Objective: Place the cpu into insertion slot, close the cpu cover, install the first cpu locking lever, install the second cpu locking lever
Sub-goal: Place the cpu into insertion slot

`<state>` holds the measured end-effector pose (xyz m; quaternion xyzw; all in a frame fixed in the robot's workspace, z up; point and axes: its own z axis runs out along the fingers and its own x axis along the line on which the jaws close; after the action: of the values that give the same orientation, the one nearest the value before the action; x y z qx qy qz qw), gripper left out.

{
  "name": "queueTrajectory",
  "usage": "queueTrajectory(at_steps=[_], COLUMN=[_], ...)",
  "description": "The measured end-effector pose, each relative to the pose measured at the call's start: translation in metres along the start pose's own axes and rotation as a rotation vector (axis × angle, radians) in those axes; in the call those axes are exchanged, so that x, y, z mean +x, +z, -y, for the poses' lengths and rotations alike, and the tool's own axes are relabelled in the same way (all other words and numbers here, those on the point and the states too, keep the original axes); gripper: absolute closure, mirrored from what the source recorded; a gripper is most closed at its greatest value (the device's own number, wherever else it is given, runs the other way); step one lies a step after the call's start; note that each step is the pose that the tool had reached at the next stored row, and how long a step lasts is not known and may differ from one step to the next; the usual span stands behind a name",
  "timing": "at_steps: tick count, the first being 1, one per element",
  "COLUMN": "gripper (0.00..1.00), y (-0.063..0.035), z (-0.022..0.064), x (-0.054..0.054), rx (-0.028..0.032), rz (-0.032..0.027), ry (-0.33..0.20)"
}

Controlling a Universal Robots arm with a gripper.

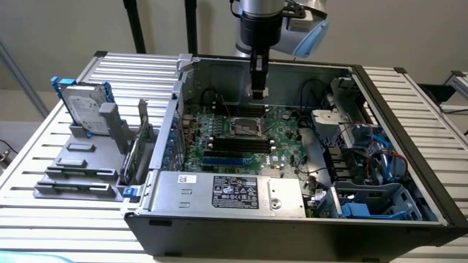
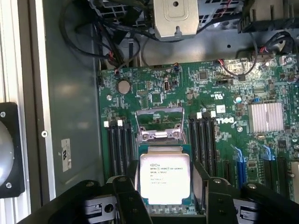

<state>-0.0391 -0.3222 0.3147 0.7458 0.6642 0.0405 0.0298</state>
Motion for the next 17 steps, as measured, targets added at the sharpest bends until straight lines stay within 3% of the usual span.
queueTrajectory(at_steps=[2, 4, 5, 6, 10, 17], gripper=[0.46, 0.46, 0.46, 0.46, 0.46, 0.46], y=[0.0000, 0.0002, 0.0005, 0.0010, 0.0054, 0.0178], z=[0.0007, 0.0015, 0.0016, 0.0018, 0.0033, 0.0067], x=[0.000, 0.000, 0.000, 0.000, 0.000, -0.001], rx=[0.0194, 0.0457, 0.0553, 0.0581, 0.0586, 0.0559], rz=[0.0026, 0.0059, 0.0070, 0.0073, 0.0066, -0.0021], ry=[0.004, 0.006, 0.007, 0.007, 0.007, -0.007])
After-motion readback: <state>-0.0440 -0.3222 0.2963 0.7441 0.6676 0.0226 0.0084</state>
